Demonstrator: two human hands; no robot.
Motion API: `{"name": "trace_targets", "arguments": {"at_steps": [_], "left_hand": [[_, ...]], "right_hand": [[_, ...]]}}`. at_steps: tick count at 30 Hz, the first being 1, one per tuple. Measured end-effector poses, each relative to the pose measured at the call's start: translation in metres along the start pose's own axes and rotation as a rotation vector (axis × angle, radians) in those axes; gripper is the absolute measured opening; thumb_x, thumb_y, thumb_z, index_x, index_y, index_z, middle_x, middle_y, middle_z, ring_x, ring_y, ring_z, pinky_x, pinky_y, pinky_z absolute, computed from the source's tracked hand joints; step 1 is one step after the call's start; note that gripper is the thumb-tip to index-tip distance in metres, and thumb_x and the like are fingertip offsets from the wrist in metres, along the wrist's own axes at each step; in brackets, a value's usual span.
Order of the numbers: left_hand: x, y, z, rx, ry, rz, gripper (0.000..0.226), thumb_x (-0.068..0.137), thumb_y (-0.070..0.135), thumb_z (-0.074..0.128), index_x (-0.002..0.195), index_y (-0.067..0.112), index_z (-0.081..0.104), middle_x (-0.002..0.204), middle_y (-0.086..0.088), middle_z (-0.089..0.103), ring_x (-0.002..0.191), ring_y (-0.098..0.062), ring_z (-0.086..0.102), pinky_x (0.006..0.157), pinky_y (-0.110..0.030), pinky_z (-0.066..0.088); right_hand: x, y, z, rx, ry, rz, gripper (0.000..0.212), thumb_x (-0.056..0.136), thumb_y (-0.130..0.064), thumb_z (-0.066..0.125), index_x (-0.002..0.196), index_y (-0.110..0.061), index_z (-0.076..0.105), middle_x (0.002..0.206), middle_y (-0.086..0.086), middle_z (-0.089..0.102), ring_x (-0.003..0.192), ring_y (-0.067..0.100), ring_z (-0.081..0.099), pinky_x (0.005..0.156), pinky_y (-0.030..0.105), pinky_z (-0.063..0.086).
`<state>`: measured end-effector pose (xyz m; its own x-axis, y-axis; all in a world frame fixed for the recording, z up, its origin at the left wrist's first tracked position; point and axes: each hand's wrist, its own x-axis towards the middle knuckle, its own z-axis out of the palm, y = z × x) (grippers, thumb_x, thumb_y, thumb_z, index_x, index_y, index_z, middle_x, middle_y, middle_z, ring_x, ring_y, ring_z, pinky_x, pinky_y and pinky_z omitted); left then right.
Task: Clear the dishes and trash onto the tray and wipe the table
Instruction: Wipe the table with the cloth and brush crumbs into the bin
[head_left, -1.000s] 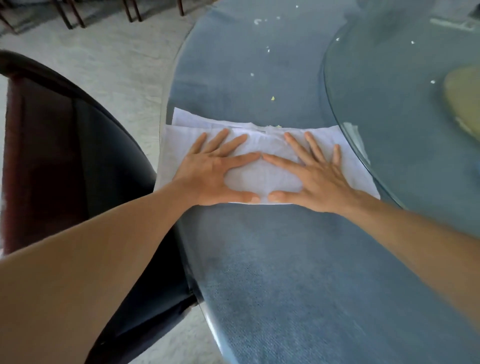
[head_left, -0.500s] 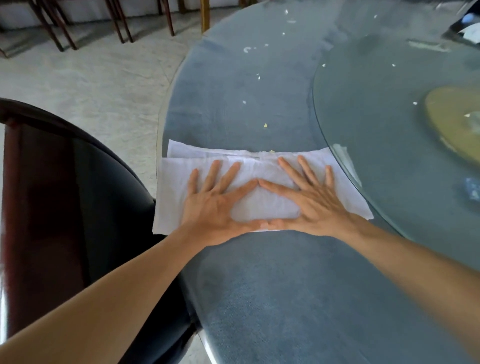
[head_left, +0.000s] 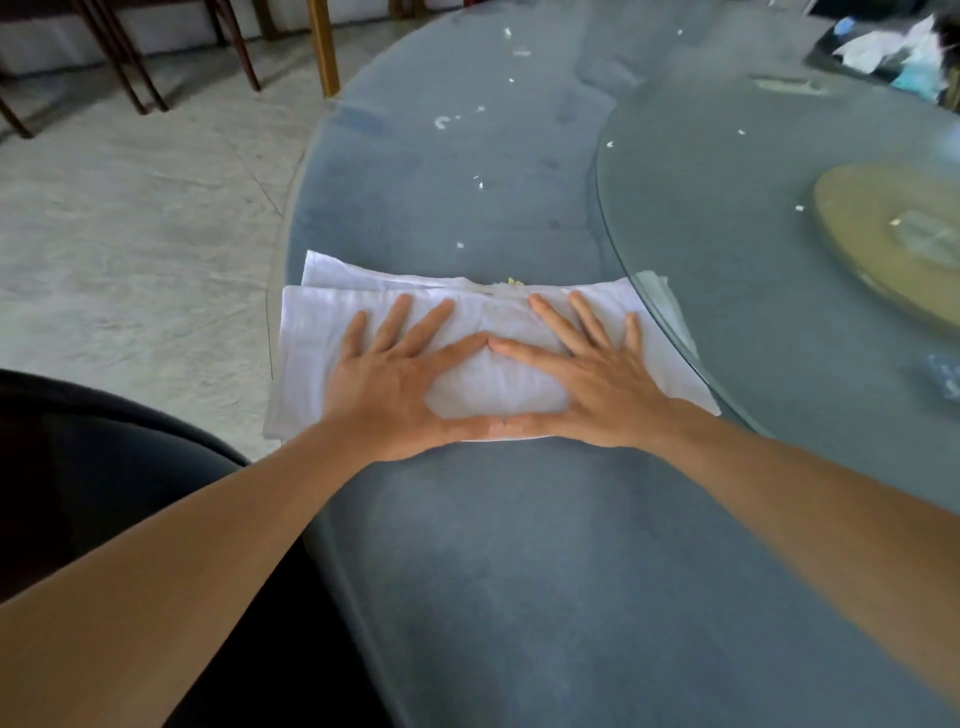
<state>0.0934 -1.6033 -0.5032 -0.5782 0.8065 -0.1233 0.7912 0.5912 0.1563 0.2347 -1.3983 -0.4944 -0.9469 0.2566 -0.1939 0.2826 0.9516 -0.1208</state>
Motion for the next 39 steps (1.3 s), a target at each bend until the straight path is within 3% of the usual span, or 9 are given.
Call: {"name": "trace_targets", "arguments": {"at_steps": [9,22,29,39], "left_hand": [[0.067,-0.056,-0.018,0.034,-0.051,0.09,0.099,0.06,0.105,0.017,0.147,0.066,-0.009,0.165,0.024,-0.02,0.154,-0.014,-0.022,0.124,-0.052,-0.008],[0.205,-0.155,-0.054,0.05,-0.086,0.243,0.101,0.057,0.107,0.015,0.148,0.067,-0.007,0.164,0.026,-0.019,0.154,-0.012,-0.022,0.124,-0.05,-0.01],[0.264,-0.179,-0.064,0.052,-0.082,0.347,0.098,0.061,0.105,0.019,0.147,0.068,-0.008,0.165,0.026,-0.018,0.154,-0.012,-0.021,0.124,-0.052,-0.01],[0.344,-0.193,-0.071,0.063,-0.093,0.437,0.095,0.063,0.103,0.02,0.147,0.068,-0.007,0.165,0.026,-0.018,0.154,-0.011,-0.022,0.124,-0.051,-0.01]], "right_hand": [[0.068,-0.012,-0.012,0.015,-0.012,0.072,0.086,0.056,-0.11,0.012,0.136,-0.085,-0.008,0.17,-0.018,-0.021,0.158,0.026,-0.022,0.112,0.081,-0.004],[0.203,-0.027,-0.038,0.081,-0.02,0.268,0.076,0.074,-0.098,0.04,0.137,-0.085,-0.001,0.169,-0.021,-0.023,0.157,0.024,-0.025,0.113,0.079,-0.008],[0.244,-0.026,-0.048,0.094,0.006,0.356,0.083,0.065,-0.105,0.028,0.139,-0.083,0.001,0.169,-0.02,-0.022,0.157,0.024,-0.024,0.113,0.079,-0.005],[0.298,-0.003,-0.059,0.085,0.018,0.437,0.078,0.071,-0.099,0.03,0.141,-0.082,0.001,0.17,-0.021,-0.019,0.158,0.024,-0.02,0.112,0.08,-0.001]]}}
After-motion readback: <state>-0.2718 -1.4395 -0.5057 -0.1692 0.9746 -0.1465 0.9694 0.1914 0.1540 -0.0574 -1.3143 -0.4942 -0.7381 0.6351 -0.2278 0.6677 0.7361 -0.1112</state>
